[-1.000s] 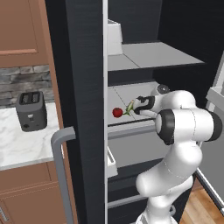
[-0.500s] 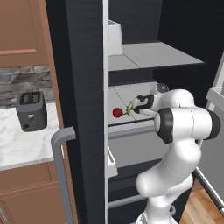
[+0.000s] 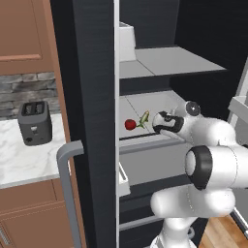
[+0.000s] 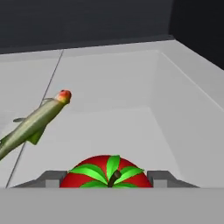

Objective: Place one tomato and one fish in each tupperware on the nearby counter, to pack two identical lunches.

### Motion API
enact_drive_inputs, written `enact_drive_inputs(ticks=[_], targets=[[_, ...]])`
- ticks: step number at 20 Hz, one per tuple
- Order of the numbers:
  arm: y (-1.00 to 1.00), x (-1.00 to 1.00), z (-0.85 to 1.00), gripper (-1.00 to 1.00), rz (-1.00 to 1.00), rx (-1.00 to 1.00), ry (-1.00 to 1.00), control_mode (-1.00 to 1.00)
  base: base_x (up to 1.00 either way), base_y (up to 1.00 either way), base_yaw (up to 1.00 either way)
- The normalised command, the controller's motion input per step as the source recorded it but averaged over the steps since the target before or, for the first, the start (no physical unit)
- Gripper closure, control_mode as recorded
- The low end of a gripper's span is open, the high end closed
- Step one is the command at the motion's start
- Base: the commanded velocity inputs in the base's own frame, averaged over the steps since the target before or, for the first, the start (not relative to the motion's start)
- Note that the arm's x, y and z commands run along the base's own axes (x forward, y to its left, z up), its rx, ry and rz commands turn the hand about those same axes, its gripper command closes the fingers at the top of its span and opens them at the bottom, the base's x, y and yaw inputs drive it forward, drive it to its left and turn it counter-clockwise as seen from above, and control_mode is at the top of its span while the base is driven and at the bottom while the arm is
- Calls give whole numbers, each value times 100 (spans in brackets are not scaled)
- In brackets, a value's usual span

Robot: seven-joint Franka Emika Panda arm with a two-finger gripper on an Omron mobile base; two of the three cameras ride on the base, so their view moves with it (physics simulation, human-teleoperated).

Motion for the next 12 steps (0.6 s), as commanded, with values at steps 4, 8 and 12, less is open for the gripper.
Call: enact_drive_inputs(ticks=[4, 8, 12], targets=[[-8, -94, 98, 100, 0, 0, 4, -100, 0, 0, 0], [0, -89, 100, 100, 0, -1, 17, -100, 0, 0, 0], [0, -82, 78, 100, 3, -6, 12, -100, 0, 0, 0]])
